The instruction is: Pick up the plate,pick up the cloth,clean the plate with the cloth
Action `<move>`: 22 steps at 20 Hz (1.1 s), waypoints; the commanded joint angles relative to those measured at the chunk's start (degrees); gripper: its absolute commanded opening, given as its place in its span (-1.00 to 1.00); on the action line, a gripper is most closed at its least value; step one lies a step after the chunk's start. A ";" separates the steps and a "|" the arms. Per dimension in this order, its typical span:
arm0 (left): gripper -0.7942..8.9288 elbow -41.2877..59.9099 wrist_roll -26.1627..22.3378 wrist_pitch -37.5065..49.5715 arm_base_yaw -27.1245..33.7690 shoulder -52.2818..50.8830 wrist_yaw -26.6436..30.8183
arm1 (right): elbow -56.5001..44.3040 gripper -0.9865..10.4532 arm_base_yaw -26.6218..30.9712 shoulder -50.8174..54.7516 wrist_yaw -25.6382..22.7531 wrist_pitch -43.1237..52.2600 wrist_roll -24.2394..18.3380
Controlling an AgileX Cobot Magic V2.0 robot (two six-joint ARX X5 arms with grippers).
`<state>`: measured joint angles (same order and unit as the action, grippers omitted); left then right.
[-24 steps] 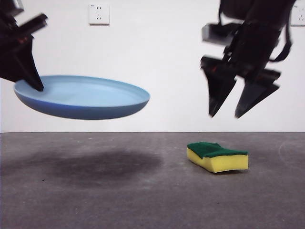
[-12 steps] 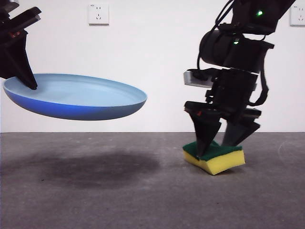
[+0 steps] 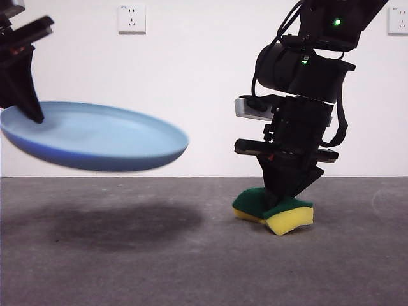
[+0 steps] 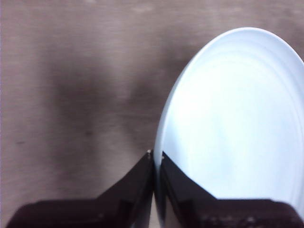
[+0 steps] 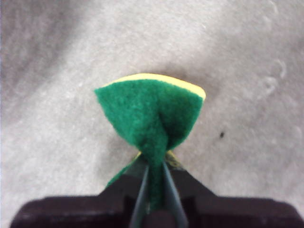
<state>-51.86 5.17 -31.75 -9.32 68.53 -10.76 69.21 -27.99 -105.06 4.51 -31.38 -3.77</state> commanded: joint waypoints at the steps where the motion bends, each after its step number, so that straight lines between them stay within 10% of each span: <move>1: -0.85 0.02 -0.94 0.48 -0.90 1.75 3.54 | -0.02 -0.86 -1.27 4.00 0.04 -0.55 1.88; 22: -0.85 0.02 7.10 12.26 -15.04 7.08 -1.75 | -0.04 -0.86 -24.46 8.37 1.73 4.24 10.19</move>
<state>-51.86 11.00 -20.62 -24.38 75.61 -11.73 69.36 -52.29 -95.88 6.31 -26.79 5.80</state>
